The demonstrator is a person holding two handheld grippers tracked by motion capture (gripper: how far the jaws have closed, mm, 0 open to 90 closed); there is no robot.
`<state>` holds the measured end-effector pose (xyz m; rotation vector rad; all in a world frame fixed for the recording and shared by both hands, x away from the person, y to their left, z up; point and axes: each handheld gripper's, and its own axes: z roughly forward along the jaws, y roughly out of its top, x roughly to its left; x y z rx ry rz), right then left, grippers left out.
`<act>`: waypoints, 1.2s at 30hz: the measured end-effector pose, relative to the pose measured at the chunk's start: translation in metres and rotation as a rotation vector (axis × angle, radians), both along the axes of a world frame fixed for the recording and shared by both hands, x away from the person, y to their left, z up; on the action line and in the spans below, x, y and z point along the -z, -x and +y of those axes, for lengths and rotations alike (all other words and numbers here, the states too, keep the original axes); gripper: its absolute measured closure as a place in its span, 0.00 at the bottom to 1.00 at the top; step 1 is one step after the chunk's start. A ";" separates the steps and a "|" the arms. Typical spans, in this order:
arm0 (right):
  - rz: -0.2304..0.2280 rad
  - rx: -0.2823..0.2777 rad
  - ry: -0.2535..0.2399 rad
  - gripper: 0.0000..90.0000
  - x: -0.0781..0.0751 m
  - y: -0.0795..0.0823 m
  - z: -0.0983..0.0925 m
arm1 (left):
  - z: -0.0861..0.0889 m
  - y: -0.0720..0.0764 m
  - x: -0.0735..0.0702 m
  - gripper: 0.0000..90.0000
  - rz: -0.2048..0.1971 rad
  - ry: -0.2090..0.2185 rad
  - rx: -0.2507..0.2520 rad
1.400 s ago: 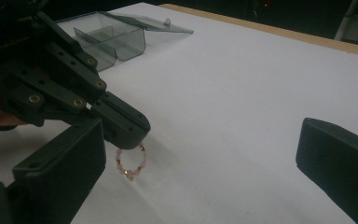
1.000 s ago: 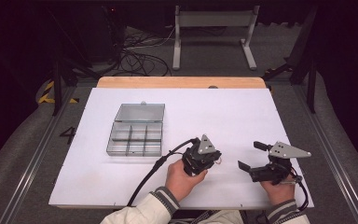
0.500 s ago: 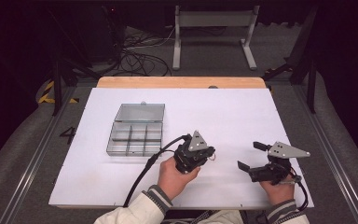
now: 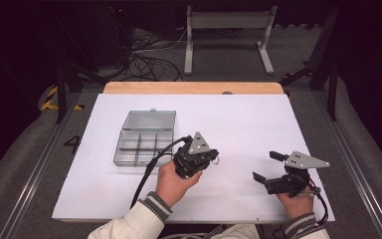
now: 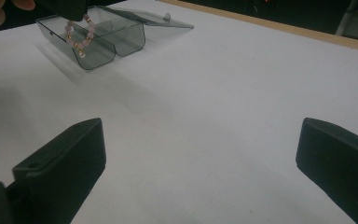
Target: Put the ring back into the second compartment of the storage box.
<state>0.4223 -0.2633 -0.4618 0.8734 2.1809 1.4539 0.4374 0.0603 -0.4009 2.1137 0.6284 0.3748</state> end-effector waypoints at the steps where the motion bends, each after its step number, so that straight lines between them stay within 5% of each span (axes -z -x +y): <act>1: 0.002 0.001 -0.001 0.02 0.000 0.000 0.000 | 0.003 -0.001 -0.001 0.97 -0.004 -0.001 -0.004; 36: 0.009 -0.007 0.006 0.02 0.001 0.000 0.003 | 0.105 -0.022 -0.022 0.97 -0.043 0.039 -0.230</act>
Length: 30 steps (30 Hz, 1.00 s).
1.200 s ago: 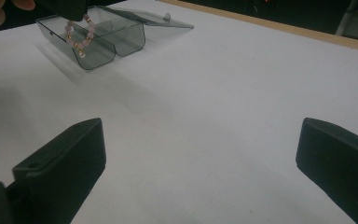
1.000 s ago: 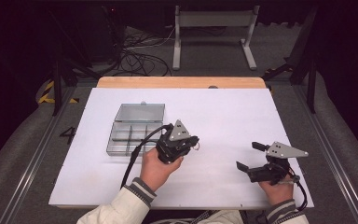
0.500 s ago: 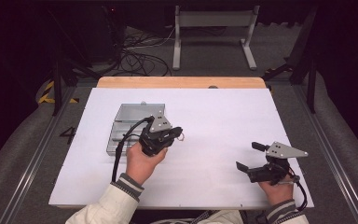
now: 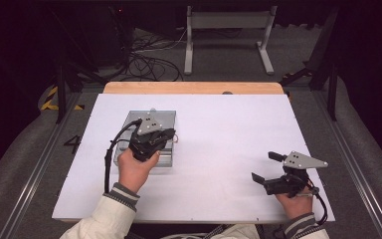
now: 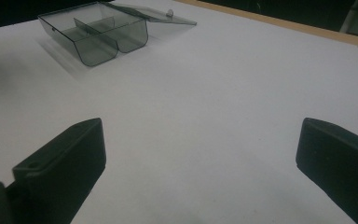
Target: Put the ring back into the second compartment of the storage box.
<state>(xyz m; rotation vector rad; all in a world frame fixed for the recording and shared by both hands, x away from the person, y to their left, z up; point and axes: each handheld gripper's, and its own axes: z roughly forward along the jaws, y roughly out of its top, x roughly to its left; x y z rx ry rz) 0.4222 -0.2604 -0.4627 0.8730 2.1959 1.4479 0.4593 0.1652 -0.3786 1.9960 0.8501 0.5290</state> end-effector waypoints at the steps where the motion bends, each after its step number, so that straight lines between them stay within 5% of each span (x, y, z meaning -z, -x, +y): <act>1: 0.000 0.000 0.000 0.02 0.000 0.000 0.000 | 0.003 0.000 0.000 0.97 -0.004 0.002 -0.011; 13: -0.001 0.000 0.001 0.02 0.000 0.000 0.000 | 0.036 -0.011 0.005 0.97 0.009 0.002 -0.102; 30: 0.001 0.000 0.003 0.02 0.000 0.000 0.000 | 0.054 -0.028 0.014 0.97 0.011 -0.039 -0.184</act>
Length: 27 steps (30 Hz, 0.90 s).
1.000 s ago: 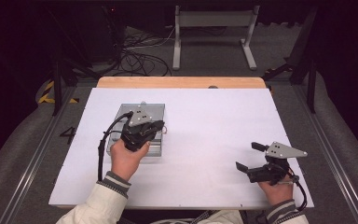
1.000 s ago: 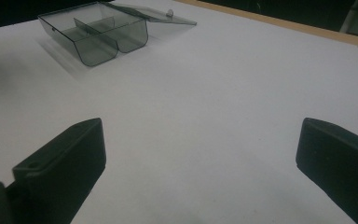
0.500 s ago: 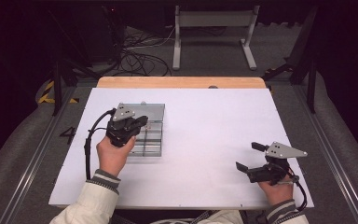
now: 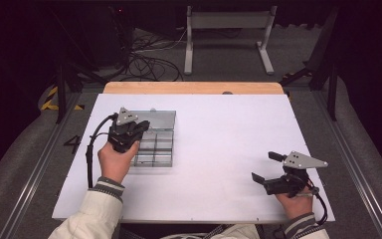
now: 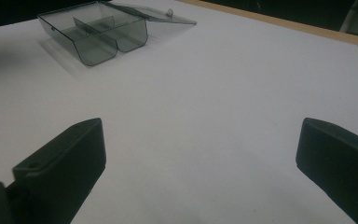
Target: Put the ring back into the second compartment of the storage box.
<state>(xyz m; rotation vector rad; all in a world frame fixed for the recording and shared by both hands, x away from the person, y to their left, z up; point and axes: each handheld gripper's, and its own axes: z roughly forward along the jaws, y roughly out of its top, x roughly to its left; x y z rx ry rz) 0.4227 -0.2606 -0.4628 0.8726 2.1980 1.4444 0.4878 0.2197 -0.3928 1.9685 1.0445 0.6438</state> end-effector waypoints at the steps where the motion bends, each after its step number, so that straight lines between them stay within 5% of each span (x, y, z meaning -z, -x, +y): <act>1: 0.002 -0.001 0.000 0.02 0.000 0.000 0.000 | 0.000 -0.001 0.000 0.97 0.003 -0.003 -0.004; 7: 0.000 -0.001 0.002 0.02 0.000 0.000 0.000 | 0.004 -0.008 0.005 0.97 0.030 0.021 0.012; 27: 0.002 0.000 0.000 0.02 0.000 -0.001 0.000 | 0.006 -0.032 0.026 0.97 0.145 -0.027 -0.007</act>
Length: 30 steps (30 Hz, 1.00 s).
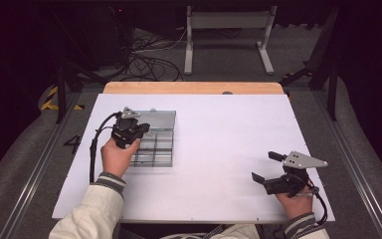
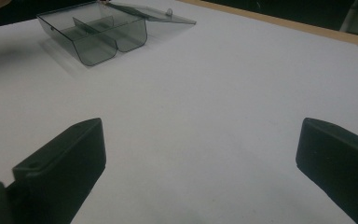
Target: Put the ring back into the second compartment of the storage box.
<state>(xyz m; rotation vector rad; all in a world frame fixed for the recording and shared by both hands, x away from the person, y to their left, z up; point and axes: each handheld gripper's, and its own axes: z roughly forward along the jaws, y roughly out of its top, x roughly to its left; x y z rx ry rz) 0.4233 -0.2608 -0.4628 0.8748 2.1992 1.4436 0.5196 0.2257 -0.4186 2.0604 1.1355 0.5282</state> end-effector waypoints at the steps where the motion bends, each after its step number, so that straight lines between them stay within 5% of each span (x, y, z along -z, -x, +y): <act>1: 0.000 0.000 0.000 0.02 0.000 0.000 0.000 | 0.000 -0.001 0.001 0.97 0.001 -0.004 0.001; 30: -0.001 -0.001 0.002 0.02 0.000 0.000 0.000 | -0.005 -0.011 0.021 0.97 0.095 -0.093 0.002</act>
